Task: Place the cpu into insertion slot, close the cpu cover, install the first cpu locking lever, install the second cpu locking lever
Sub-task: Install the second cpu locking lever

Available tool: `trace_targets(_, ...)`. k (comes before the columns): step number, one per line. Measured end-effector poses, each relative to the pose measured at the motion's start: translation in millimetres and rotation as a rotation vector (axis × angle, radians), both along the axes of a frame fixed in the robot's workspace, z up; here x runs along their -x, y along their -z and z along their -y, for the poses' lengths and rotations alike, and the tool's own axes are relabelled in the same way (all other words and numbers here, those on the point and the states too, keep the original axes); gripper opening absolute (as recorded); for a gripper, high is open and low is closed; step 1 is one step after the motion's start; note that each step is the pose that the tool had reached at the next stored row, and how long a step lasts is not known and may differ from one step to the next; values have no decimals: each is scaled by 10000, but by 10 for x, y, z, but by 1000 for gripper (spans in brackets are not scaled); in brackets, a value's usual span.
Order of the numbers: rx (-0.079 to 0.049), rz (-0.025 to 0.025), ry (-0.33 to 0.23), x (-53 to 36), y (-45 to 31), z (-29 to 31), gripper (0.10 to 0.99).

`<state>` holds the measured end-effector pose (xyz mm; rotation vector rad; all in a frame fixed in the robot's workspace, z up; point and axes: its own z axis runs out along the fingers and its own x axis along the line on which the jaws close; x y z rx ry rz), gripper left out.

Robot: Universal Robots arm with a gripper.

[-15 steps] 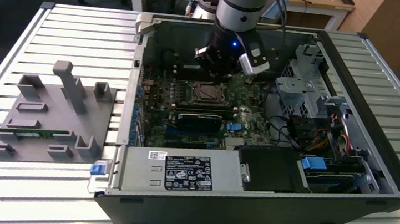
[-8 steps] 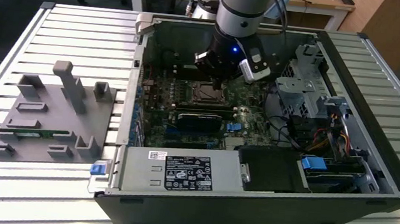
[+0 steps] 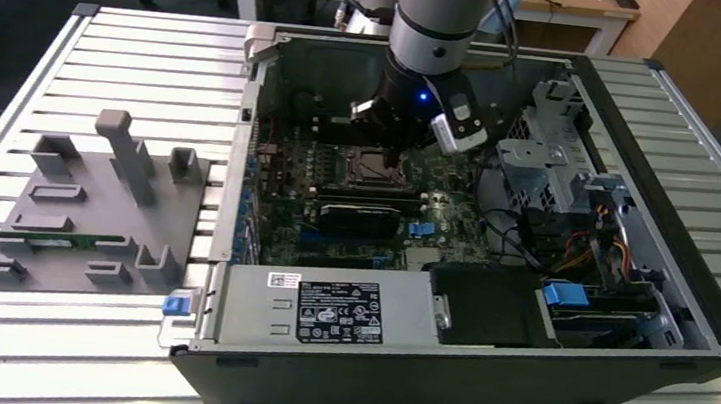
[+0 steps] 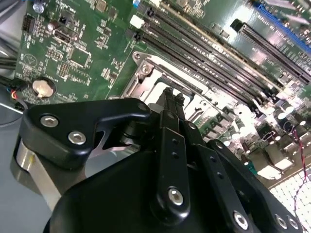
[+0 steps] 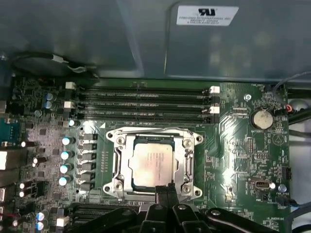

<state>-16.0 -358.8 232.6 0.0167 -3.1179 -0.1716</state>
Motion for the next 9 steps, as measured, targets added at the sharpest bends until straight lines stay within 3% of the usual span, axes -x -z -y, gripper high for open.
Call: trace_targets(9,-5,0,0,8,43,176,118)
